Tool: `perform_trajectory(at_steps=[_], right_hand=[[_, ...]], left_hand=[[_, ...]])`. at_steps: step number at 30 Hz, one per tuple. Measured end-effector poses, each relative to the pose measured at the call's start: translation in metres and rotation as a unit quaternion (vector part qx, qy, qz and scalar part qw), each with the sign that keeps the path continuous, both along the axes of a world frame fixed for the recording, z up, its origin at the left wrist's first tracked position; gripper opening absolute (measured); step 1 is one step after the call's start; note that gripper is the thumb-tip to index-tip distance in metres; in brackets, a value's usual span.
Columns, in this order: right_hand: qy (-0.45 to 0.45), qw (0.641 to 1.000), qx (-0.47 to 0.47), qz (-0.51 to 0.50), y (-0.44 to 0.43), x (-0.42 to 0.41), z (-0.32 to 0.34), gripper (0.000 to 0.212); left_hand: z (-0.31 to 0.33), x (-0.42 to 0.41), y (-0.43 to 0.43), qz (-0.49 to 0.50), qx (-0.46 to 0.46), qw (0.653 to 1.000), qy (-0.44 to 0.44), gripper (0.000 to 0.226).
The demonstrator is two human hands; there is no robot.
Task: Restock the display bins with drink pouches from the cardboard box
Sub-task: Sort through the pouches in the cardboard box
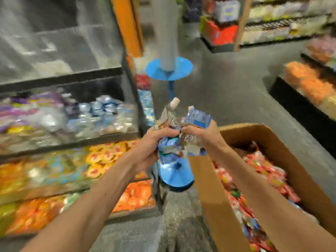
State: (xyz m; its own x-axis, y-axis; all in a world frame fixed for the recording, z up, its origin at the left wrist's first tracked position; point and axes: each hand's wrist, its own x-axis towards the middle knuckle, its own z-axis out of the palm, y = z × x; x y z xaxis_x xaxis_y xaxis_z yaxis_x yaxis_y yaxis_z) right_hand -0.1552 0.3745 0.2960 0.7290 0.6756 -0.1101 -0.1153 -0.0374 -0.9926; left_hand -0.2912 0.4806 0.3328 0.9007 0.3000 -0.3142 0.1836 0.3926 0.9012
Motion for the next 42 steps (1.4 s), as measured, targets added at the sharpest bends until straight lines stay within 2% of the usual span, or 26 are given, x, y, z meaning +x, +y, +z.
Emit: perform_trajectory(at_steps=[3, 6, 9, 13, 15, 16, 18, 21, 24, 27, 29, 31, 32, 34, 35, 37, 40, 41, 42], right_hand=[[-0.026, 0.998, 0.038, 0.053, 0.076, -0.074, 0.036, 0.06], [-0.043, 0.99, 0.066, 0.115, 0.14, -0.159, 0.066, 0.057], [-0.044, 0.983, 0.083, 0.16, 0.197, -0.237, 0.091, 0.05], [-0.011, 0.973, 0.114, 0.202, 0.253, -0.308, 0.124, 0.018], [0.005, 0.969, 0.123, 0.214, 0.269, -0.328, 0.133, 0.013], [0.006, 0.969, 0.123, 0.215, 0.276, -0.335, 0.135, 0.017], [0.001, 0.972, 0.115, 0.204, 0.288, -0.344, 0.135, 0.024], [-0.055, 0.977, 0.109, 0.173, 0.302, -0.346, 0.124, 0.013], [-0.114, 0.978, 0.089, 0.148, 0.315, -0.339, 0.101, 0.023], [-0.148, 0.977, 0.037, 0.147, 0.321, -0.32, 0.085, 0.008], [-0.118, 0.982, 0.006, 0.147, 0.327, -0.298, 0.073, 0.006], [-0.066, 0.984, -0.029, 0.163, 0.335, -0.279, 0.061, 0.015], [-0.041, 0.981, -0.045, 0.182, 0.339, -0.269, 0.056, 0.023], [0.031, 0.97, -0.074, 0.229, 0.343, -0.25, 0.053, 0.042], [0.074, 0.962, -0.081, 0.249, 0.344, -0.24, 0.054, 0.045], [0.138, 0.948, -0.079, 0.275, 0.343, -0.213, 0.052, 0.041], [0.205, 0.961, -0.087, 0.165, 0.346, -0.181, 0.035, 0.035], [0.217, 0.963, -0.088, 0.132, 0.348, -0.173, 0.028, 0.028], [0.232, 0.964, -0.082, 0.102, 0.35, -0.166, 0.024, 0.013]], left_hand=[[0.035, -0.089, 0.046, 0.09, 0.022, 0.995, -0.024, 0.027], [0.06, -0.179, 0.089, 0.171, 0.063, 0.983, -0.032, 0.04], [0.083, -0.265, 0.13, 0.236, 0.067, 0.968, -0.049, 0.036], [0.114, -0.348, 0.174, 0.279, 0.047, 0.954, -0.098, 0.019], [0.124, -0.37, 0.193, 0.27, 0.027, 0.955, -0.122, 0.036], [0.126, -0.376, 0.202, 0.264, 0.02, 0.956, -0.125, 0.041], [0.125, -0.383, 0.217, 0.249, 0.007, 0.962, -0.116, 0.035], [0.108, -0.382, 0.239, 0.215, 0.013, 0.972, -0.094, 0.019], [0.088, -0.365, 0.256, 0.175, 0.017, 0.983, -0.05, 0.021], [0.074, -0.336, 0.268, 0.148, 0.036, 0.988, 0.003, 0.02], [0.066, -0.316, 0.278, 0.15, 0.039, 0.988, 0.024, 0.025], [0.056, -0.297, 0.288, 0.156, 0.034, 0.986, 0.036, 0.054], [0.052, -0.287, 0.293, 0.153, 0.028, 0.987, 0.039, 0.053], [0.042, -0.269, 0.302, 0.148, 0.006, 0.988, 0.046, 0.028], [0.037, -0.263, 0.307, 0.149, -0.007, 0.987, 0.053, 0.02], [0.026, -0.254, 0.32, 0.168, -0.027, 0.983, 0.063, 0.024], [0.01, -0.251, 0.339, 0.189, -0.06, 0.978, 0.07, 0.034], [0.006, -0.25, 0.344, 0.195, -0.07, 0.976, 0.067, 0.034], [0.002, -0.249, 0.351, 0.201, -0.079, 0.974, 0.065, 0.034]])
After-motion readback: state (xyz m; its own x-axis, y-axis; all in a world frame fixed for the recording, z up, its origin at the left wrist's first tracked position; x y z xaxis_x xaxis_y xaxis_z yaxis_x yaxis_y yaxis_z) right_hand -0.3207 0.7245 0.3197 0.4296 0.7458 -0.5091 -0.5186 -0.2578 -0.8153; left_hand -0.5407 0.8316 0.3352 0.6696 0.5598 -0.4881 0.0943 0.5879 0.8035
